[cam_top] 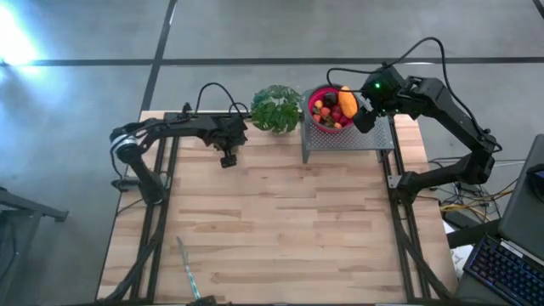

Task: Pick & Place Fruit
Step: Put the kiwi into the red strainer bowl on the shelf

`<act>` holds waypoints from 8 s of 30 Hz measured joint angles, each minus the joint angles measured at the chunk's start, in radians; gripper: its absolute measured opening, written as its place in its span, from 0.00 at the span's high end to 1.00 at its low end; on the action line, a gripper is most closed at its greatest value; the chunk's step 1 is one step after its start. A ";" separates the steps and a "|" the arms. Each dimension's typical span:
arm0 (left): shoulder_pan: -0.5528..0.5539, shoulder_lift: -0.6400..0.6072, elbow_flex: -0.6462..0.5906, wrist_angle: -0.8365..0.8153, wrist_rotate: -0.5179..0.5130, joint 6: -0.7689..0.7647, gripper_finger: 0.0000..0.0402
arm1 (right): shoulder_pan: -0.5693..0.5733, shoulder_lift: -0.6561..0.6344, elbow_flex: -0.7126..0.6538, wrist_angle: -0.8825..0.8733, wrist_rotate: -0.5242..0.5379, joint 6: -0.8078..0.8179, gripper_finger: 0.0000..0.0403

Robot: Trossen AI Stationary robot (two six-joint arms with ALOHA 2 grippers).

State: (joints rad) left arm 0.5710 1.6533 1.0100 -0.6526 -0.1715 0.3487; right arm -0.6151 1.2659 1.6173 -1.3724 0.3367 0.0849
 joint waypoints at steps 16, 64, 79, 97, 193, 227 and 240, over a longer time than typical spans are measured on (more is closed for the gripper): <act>0.023 0.077 0.002 0.007 0.007 0.017 0.16 | 0.000 0.000 0.000 0.001 0.001 -0.010 0.39; -0.078 -0.139 -0.002 -0.016 0.870 -0.383 0.43 | 0.292 0.000 -0.002 0.024 -0.136 -0.137 0.45; -0.415 -0.139 -0.001 0.498 0.819 -0.482 0.43 | 0.799 -0.001 -0.020 0.176 -0.128 0.036 0.54; -0.557 -0.060 0.001 0.971 0.502 -0.687 0.43 | 0.934 0.000 -0.194 0.377 -0.074 -0.043 0.48; -0.519 0.327 0.572 0.653 0.791 -0.604 0.10 | 1.015 -0.002 -0.269 0.302 0.010 0.069 0.40; -0.645 -0.123 -0.050 1.083 0.341 -0.569 0.10 | 0.075 0.145 -0.076 0.339 -0.211 -0.259 0.40; -0.645 -0.122 -0.049 1.087 0.341 -0.569 0.10 | -0.019 0.338 0.046 0.331 -0.219 -0.276 0.41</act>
State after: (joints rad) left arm -0.0738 1.5311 0.9607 0.4347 0.1698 -0.2203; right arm -0.6338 1.6041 1.6632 -1.0416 0.1177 -0.1907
